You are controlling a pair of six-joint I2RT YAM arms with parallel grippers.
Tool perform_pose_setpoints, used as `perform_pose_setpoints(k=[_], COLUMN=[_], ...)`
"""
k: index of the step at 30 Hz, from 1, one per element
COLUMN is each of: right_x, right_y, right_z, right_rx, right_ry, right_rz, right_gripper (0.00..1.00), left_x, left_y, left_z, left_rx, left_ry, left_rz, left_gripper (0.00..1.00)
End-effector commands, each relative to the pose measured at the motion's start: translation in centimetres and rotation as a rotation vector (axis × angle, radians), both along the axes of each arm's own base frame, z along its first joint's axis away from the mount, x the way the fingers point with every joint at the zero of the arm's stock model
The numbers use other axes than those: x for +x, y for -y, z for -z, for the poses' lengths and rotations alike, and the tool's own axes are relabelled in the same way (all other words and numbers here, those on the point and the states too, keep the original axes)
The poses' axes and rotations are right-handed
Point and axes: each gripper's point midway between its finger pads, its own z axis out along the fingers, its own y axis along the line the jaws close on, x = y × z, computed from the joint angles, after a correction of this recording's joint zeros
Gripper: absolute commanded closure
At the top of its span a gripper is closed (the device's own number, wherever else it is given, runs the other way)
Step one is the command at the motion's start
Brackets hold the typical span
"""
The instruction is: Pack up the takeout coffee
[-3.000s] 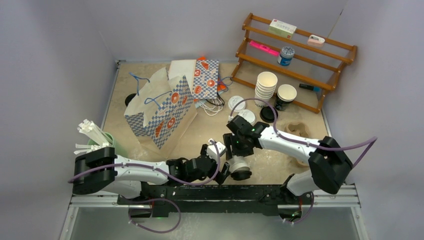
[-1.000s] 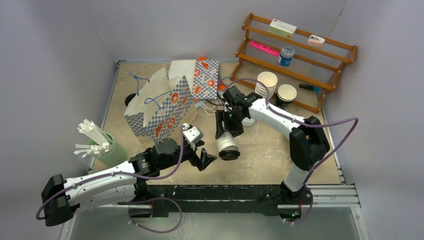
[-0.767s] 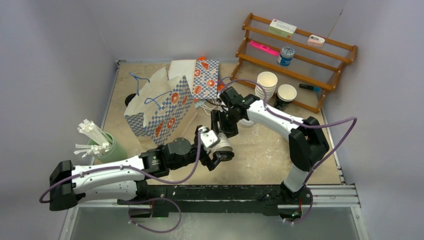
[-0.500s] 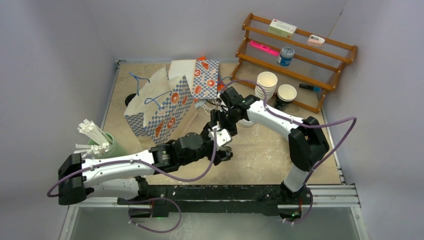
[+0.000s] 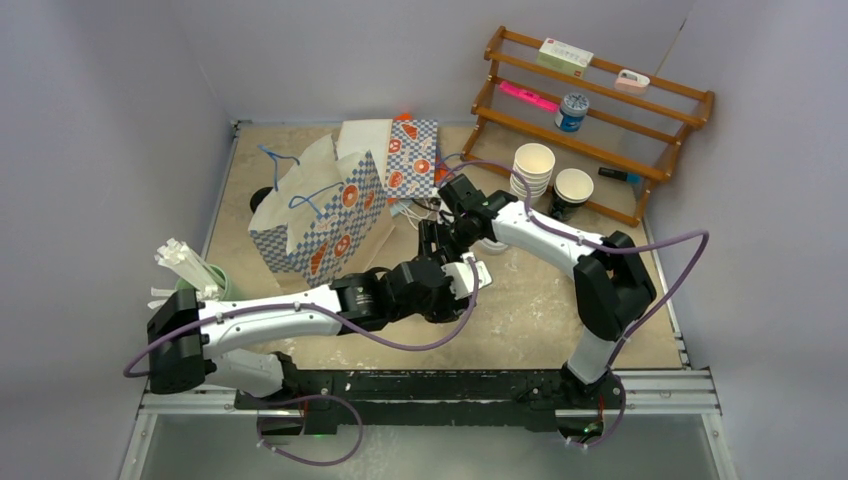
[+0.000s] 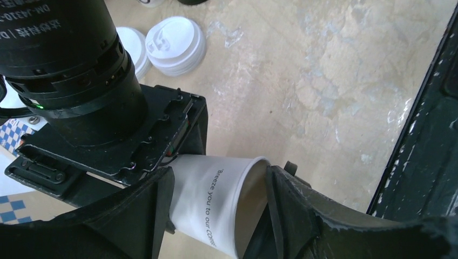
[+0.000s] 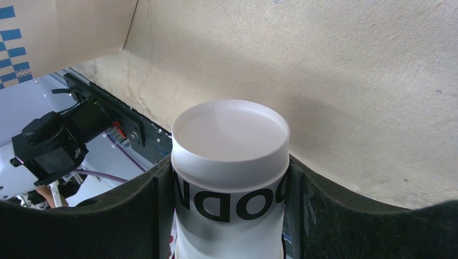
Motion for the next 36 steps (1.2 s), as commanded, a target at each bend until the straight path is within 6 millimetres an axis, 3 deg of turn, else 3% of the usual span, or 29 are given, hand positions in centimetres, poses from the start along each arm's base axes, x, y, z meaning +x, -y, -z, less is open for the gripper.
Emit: perform_pose_setpoints(k=[1, 14, 19, 23, 26, 31, 36], right_x=[-0.4, -0.5, -0.6, -0.7, -0.5, 1.1, 3.6], right_y=[-0.1, -0.3, -0.2, -0.1, 0.1, 1.5, 3.2], right_z=[0.3, 0.6, 0.7, 0.8, 0.9, 0.0, -2.9], right_rx=[0.01, 0.019, 0.017, 0.01, 0.001, -0.028, -0.02], right_ry=[-0.024, -0.034, -0.04, -0.041, -0.033, 0.028, 0.133], right_rz=[-0.009, -0.016, -0.02, -0.021, -0.019, 0.029, 0.104], right_gripper=[0.47, 0.47, 0.47, 0.45, 0.37, 0.19, 0.06], left_x=[0.8, 1.8, 2.7, 3.3, 3.6, 3.7, 4.0], left_y=[-0.1, -0.2, -0.2, -0.2, -0.1, -0.4, -0.6], left_z=[-1.1, 0.3, 1.1, 1.1, 0.6, -0.1, -1.0], left_rx=[0.038, 0.146, 0.221, 0.246, 0.246, 0.24, 0.18], left_ry=[0.04, 0.054, 0.062, 0.074, 0.078, 0.065, 0.015], left_rz=[-0.019, -0.054, -0.09, -0.121, -0.137, -0.163, -0.175], left_gripper=[0.37, 0.45, 0.55, 0.74, 1.0, 1.0, 1.0])
